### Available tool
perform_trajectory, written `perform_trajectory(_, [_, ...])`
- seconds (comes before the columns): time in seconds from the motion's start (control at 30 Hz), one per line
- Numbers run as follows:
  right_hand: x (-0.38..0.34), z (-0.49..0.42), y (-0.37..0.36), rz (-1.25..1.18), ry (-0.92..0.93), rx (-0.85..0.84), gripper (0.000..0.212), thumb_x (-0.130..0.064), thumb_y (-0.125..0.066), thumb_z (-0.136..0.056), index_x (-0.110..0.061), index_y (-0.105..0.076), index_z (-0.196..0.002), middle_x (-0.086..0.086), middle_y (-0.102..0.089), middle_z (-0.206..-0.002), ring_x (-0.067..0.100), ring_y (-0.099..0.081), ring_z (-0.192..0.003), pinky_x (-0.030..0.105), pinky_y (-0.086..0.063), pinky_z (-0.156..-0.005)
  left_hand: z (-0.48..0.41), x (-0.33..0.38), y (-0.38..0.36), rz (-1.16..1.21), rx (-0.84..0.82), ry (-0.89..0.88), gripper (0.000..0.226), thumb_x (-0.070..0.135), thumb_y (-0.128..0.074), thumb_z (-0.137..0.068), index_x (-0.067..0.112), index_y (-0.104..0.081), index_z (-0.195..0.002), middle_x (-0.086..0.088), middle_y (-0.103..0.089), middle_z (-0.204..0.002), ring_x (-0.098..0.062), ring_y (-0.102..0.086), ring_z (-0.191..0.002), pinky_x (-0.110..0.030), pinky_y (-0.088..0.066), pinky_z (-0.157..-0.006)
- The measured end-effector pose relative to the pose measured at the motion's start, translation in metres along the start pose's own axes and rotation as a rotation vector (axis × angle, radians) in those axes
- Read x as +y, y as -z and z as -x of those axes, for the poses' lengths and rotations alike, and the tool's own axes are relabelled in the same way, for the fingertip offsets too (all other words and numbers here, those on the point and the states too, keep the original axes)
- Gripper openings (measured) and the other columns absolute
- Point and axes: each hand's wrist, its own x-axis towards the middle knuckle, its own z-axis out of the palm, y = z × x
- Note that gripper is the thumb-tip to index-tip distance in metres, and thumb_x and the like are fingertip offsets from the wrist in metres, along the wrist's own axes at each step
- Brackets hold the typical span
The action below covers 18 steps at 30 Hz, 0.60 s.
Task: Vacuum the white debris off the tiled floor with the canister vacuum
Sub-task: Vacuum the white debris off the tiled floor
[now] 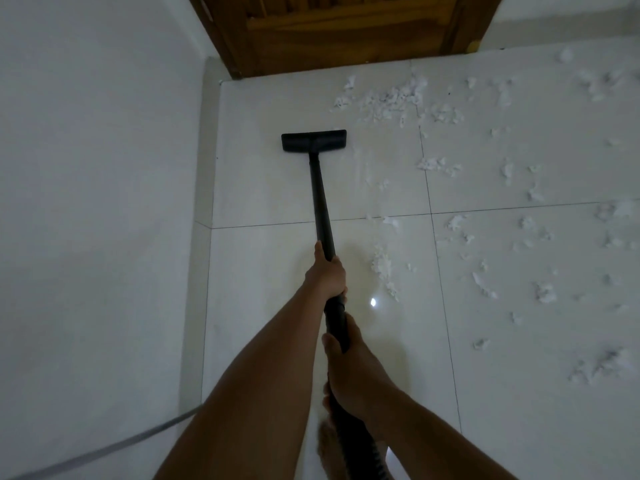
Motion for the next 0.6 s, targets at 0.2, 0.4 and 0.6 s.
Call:
perform_trajectory(0.2, [-0.01,-0.016,-0.006,-0.012,-0.033,0.033,0.048,-0.043,-0.041,-0.107,-0.05,-0.023,-0.152,0.017,-0.064,-0.116,0.023,-0.066,-0.07,0.026,-0.055,-0.049,-0.014,0.015,0.006,-0.017,-0.001,0.004,0.063,0.036,-0.03,-0.109,0.044,0.007,-0.16,-0.015,-0.068,-0.085,-0.016,-0.06,-0.047,-0.026,-0.049,-0.042])
perform_trajectory(0.4, [-0.035,-0.018,0.001,0.023,0.016,0.008,0.046,-0.041,-0.038,-0.11,-0.039,-0.026,-0.154,0.01,-0.059,-0.125,0.019,-0.063,-0.071,0.015,-0.047,-0.041,-0.016,0.036,0.021,-0.025,-0.033,0.005,0.064,0.037,-0.03,-0.11,0.044,0.009,-0.159,-0.014,-0.066,-0.079,-0.017,-0.06,-0.049,-0.029,-0.053,-0.049])
perform_trajectory(0.6, [-0.064,-0.045,-0.002,0.018,0.016,0.07,0.047,-0.043,-0.04,-0.107,-0.053,-0.026,-0.151,0.019,-0.061,-0.127,0.021,-0.066,-0.072,0.033,-0.062,-0.06,-0.039,0.067,0.035,-0.036,-0.04,-0.015,0.064,0.036,-0.03,-0.11,0.043,0.009,-0.16,-0.012,-0.066,-0.08,-0.016,-0.059,-0.048,-0.026,-0.049,-0.043])
